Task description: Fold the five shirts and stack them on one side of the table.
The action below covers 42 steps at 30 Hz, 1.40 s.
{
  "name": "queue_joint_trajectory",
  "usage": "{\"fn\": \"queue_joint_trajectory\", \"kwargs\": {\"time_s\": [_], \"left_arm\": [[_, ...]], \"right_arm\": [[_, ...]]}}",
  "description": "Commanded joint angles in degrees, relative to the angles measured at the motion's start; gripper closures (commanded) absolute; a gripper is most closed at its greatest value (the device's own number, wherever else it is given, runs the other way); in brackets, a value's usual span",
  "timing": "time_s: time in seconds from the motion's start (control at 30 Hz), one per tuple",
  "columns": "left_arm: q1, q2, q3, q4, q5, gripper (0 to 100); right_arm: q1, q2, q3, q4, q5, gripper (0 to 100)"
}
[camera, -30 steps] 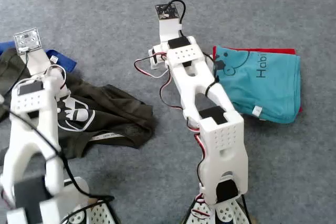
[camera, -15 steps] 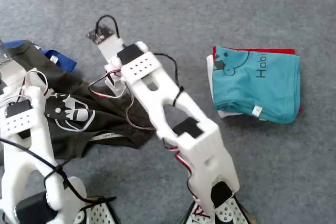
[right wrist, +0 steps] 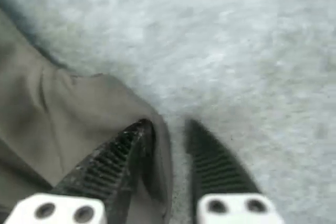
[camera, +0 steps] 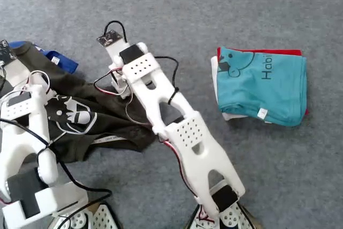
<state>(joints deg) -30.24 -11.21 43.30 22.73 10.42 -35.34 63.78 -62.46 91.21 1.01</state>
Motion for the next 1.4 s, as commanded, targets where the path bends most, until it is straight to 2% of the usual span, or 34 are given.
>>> {"fn": "queue_joint_trajectory", "kwargs": {"time_s": [0.0, 0.13, 0.3, 0.53, 0.73, 1.03, 1.2, 1.37], "left_arm": [[-1.27, -0.18, -3.65, -0.97, 0.44, 97], [-1.71, -0.18, -3.74, -0.88, 0.44, 97], [-1.8, -0.18, -3.82, -0.88, 0.44, 97], [-1.71, -0.18, -3.82, -0.88, 0.44, 97], [-1.45, -0.18, -3.74, -0.88, 0.44, 97], [-1.36, -0.18, -3.91, -0.88, 0.44, 97], [-0.31, -0.18, -3.91, 0.09, 0.18, 97], [0.84, 0.18, -6.81, 7.91, 3.52, 97]], "right_arm": [[0.18, 2.07, -10.95, 4.66, -0.7, 95.9], [0.62, 4.7, -20.79, 9.32, -0.79, 96.2], [2.64, 5.58, -23.87, 9.67, -0.97, 96.3], [7.21, 4.97, -30.46, 9.58, -8.18, 96.3], [11.96, 5.14, -32.92, 3.6, -8.53, 95.7], [11.96, 4.7, -33.36, 4.4, -8.44, 74.6], [11.96, 5.23, -32.57, 5.54, -8.44, 73.7], [11.87, 10.95, -32.48, 5.1, -8.88, 73.7]]}}
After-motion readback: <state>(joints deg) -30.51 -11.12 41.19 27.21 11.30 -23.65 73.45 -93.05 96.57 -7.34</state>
